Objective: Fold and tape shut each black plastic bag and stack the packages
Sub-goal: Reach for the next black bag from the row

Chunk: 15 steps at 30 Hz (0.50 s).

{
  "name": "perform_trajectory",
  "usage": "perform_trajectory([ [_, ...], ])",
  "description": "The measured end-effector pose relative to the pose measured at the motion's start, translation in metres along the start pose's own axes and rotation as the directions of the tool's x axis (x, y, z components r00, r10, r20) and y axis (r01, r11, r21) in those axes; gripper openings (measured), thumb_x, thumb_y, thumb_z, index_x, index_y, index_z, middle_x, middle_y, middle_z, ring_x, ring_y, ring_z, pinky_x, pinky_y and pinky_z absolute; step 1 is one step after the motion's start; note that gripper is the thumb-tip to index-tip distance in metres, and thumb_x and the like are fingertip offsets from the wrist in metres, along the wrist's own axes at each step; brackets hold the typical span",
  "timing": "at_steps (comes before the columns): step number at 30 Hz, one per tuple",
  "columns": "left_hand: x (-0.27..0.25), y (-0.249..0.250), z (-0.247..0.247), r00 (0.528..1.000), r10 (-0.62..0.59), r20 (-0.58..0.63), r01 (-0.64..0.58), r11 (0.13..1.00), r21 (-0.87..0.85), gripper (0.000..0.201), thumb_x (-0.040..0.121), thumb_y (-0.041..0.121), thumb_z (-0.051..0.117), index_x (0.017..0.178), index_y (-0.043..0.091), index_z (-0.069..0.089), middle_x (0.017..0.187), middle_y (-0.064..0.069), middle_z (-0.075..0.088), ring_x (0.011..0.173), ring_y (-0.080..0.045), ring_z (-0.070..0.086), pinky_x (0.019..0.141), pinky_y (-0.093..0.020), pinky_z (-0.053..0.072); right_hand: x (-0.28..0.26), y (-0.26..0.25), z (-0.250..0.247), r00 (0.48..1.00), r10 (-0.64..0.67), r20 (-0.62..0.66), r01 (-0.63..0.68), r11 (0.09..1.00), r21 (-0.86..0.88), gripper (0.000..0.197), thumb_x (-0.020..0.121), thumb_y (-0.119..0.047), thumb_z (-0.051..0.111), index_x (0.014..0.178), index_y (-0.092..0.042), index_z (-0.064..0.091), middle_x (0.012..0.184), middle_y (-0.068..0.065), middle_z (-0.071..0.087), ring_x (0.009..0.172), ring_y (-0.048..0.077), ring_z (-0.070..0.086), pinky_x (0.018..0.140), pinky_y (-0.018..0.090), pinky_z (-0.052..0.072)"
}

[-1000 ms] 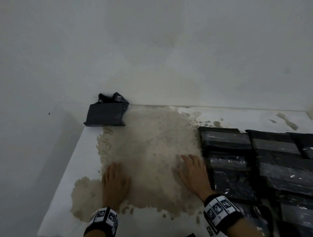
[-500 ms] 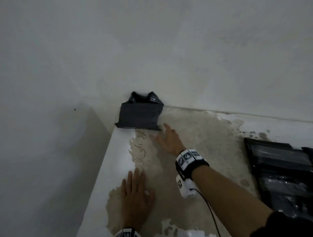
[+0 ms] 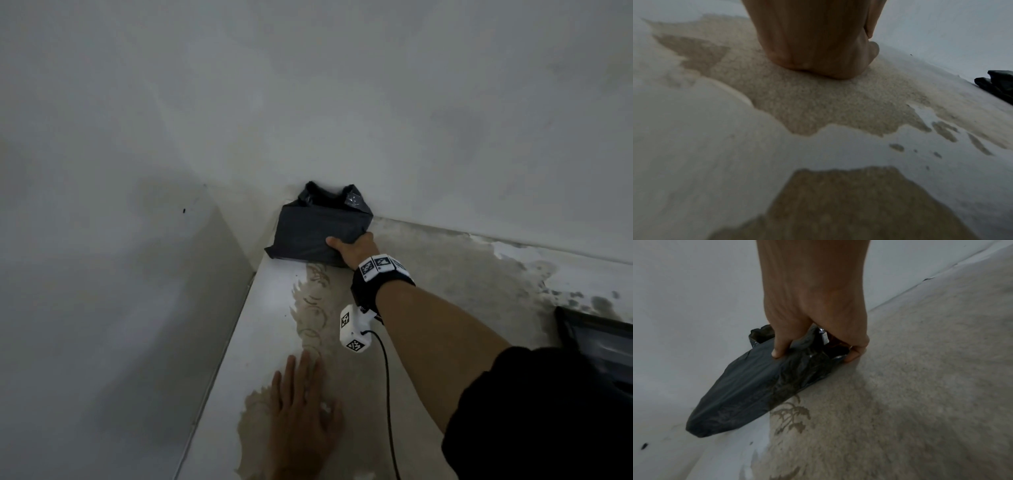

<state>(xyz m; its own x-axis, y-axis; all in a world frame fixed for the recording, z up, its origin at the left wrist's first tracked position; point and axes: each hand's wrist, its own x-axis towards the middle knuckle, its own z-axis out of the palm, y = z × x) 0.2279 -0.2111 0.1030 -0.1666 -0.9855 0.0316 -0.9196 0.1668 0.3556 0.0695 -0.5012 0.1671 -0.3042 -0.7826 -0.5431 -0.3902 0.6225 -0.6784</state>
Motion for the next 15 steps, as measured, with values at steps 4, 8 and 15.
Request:
perform_trajectory([
  [4,-0.001,0.001,-0.001,1.0,-0.004,0.003,0.004,1.0,-0.006,0.077,0.085,0.051,0.057,0.151,0.012,0.044,0.163,-0.005,0.03,0.152,-0.031,0.025,0.118,-0.054,0.025,0.004,0.004,-0.014,0.999,-0.047,0.019,0.044,0.989,0.139,0.076,0.081,-0.042,0.083,0.136,0.0,0.05,0.136,0.016,0.059,0.12,0.035,0.06,0.093,0.038,0.051],
  [8,-0.002,-0.001,-0.002,1.0,0.011,0.012,-0.011,1.0,-0.012,0.077,0.086,0.051,0.053,0.153,0.013,0.041,0.164,-0.004,0.029,0.153,-0.031,0.022,0.121,-0.051,0.016,-0.009,0.015,-0.046,0.991,-0.133,0.013,0.123,0.945,0.302,0.051,0.085,-0.027,0.082,0.121,-0.008,0.051,0.125,0.014,0.062,0.107,0.028,0.062,0.088,0.035,0.051],
  [15,-0.002,0.003,-0.005,0.998,-0.028,0.057,0.028,1.0,0.007,0.075,0.087,0.051,0.046,0.153,0.016,0.04,0.161,-0.006,0.034,0.151,-0.03,0.023,0.123,-0.046,0.009,-0.087,0.107,-0.125,0.992,-0.119,-0.033,0.116,0.82,0.561,0.059,0.083,-0.033,0.083,0.128,-0.013,0.051,0.129,0.01,0.065,0.113,0.025,0.067,0.1,0.046,0.055],
])
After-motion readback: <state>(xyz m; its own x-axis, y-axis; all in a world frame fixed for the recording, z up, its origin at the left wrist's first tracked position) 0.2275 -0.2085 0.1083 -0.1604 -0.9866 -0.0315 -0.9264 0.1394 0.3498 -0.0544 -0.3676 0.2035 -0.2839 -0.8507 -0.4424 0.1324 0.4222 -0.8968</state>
